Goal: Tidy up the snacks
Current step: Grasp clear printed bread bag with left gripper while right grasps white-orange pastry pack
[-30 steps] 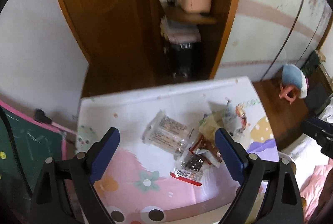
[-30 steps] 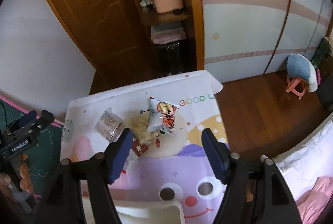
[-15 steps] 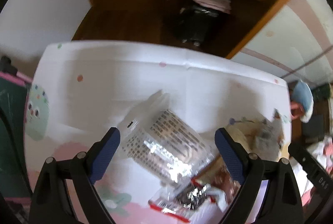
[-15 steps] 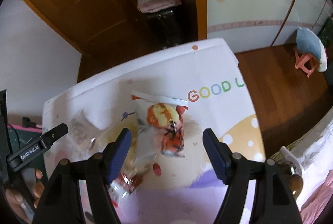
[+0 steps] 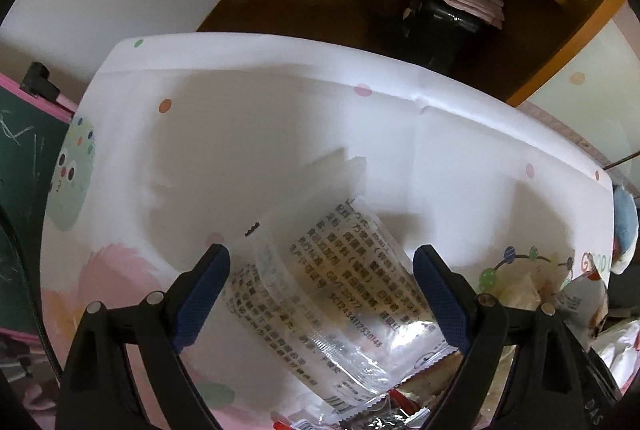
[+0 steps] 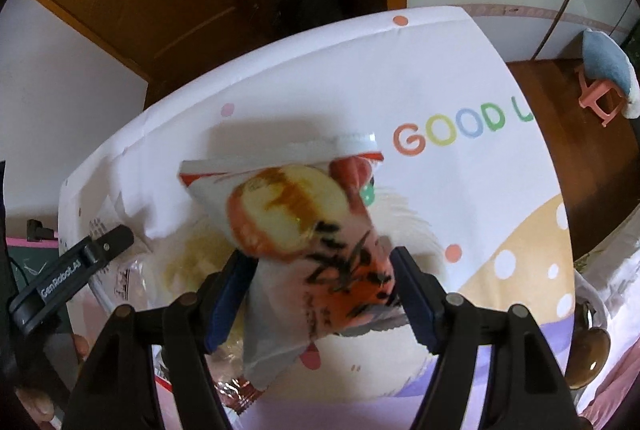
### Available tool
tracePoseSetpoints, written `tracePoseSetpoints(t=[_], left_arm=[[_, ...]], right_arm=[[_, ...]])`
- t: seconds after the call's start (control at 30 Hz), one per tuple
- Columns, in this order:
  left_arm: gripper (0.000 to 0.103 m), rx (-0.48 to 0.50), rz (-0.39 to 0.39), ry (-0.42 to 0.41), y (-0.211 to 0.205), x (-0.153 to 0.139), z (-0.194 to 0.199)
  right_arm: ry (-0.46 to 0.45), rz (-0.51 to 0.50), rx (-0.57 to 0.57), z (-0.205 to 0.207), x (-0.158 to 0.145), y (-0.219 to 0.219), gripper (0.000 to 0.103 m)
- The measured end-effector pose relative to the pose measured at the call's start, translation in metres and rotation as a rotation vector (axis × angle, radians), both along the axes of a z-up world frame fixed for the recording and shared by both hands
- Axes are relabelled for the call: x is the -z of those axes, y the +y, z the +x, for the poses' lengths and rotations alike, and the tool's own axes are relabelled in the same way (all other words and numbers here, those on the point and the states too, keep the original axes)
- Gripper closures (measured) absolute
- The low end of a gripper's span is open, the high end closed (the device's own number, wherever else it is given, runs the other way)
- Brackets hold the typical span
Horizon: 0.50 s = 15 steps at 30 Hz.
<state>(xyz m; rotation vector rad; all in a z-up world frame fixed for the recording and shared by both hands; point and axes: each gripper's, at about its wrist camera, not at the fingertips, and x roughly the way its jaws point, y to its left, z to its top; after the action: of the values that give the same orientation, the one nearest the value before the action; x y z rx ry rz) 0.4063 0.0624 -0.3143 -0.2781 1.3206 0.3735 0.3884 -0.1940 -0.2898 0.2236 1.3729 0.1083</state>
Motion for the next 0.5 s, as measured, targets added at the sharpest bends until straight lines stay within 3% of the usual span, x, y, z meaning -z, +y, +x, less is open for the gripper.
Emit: tracePoseSetpoints(t=[0.17, 0.5], left_arm=[[0.009, 0.003, 0.024, 0.033, 0.002, 0.0, -0.005], [0.002, 0.018, 0.086, 0.095, -0.006, 0.009, -0.012]], right_arm=[[0.003, -0.007, -0.025, -0.008, -0.005, -0.002, 0.048], [-0.002, 0.043, -0.045, -0.032, -0.027, -0.01, 0.05]])
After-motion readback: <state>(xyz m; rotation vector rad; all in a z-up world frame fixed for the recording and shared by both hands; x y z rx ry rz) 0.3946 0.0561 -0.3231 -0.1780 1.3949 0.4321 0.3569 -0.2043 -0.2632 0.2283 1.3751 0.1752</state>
